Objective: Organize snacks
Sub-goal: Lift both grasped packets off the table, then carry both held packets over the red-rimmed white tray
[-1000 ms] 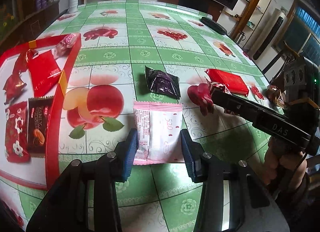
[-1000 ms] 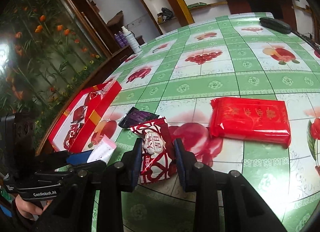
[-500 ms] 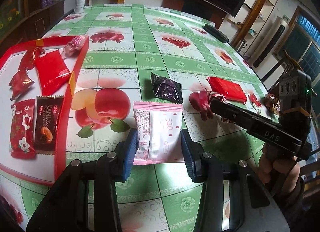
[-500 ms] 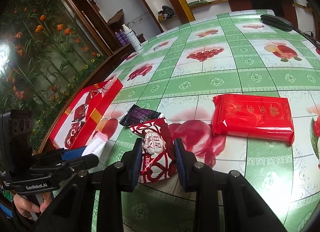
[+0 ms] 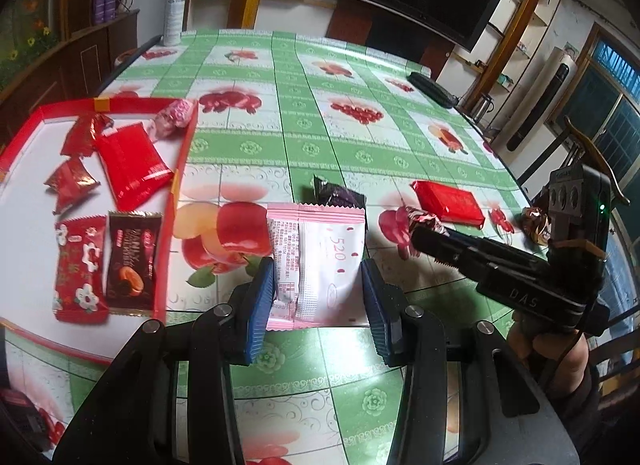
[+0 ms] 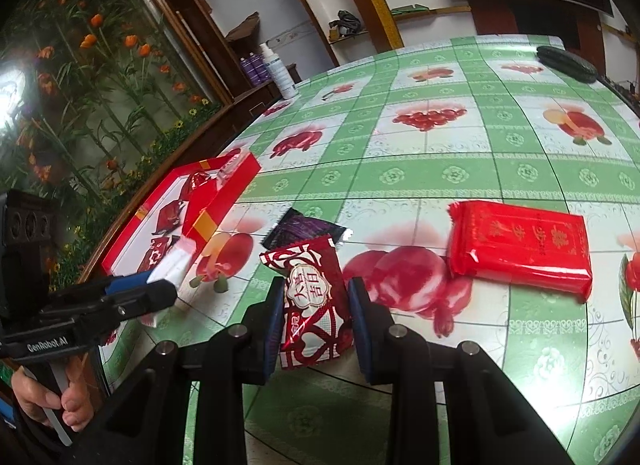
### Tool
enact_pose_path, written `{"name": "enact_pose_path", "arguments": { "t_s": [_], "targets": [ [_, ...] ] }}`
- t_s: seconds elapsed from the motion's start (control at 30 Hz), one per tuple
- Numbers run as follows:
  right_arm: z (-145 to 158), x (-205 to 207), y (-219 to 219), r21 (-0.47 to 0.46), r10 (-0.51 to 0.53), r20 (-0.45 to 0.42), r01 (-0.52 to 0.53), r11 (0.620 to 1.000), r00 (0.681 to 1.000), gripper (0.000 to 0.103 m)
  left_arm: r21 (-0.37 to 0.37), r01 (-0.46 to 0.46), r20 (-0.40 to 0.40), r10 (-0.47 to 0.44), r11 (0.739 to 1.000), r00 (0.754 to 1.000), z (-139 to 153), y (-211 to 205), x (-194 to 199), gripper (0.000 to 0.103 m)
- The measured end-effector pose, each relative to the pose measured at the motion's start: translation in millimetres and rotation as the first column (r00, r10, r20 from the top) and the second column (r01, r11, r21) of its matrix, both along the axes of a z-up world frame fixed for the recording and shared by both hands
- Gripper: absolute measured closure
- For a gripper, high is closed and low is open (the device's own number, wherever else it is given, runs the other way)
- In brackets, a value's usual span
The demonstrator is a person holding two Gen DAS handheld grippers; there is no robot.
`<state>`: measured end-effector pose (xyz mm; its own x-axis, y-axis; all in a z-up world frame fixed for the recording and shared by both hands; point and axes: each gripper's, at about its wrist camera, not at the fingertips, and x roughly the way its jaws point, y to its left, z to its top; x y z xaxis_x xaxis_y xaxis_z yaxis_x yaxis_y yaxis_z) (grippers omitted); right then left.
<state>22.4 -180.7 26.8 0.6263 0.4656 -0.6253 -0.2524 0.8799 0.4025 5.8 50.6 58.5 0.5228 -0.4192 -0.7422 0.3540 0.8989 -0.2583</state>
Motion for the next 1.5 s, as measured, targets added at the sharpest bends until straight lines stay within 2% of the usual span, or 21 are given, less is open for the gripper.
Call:
{"name": "enact_pose_path", "arguments": {
  "t_s": [0.4,0.8,1.1,1.3,1.5],
  "targets": [
    [18,-2,29,-0.052,0.059,0.016,-0.058,0.997,0.998,0.069,0.005,-0.040,0.052,0.039,0.999,0.998,24,23,-7,0.061],
    [36,1,53,-0.105,0.113,0.035,-0.108,0.989,0.993,0.069,0.005,-0.085,0.064,0.085,0.996,0.994,34,43,-5,0.061],
    [46,6,73,-0.159,0.156,0.040,-0.148,0.976,0.987,0.069,-0.002,-0.134,0.066,0.133,0.991,0.989,53,70,1,0.061],
    [54,11,88,-0.191,0.186,0.051,-0.173,0.966,0.981,0.069,0.058,-0.192,0.111,0.185,0.980,0.977,68,90,7,0.061],
    [59,13,103,-0.202,0.223,0.060,-0.207,0.957,0.973,0.069,0.121,-0.258,0.128,0.243,0.959,0.962,68,111,13,0.061]
  ]
}}
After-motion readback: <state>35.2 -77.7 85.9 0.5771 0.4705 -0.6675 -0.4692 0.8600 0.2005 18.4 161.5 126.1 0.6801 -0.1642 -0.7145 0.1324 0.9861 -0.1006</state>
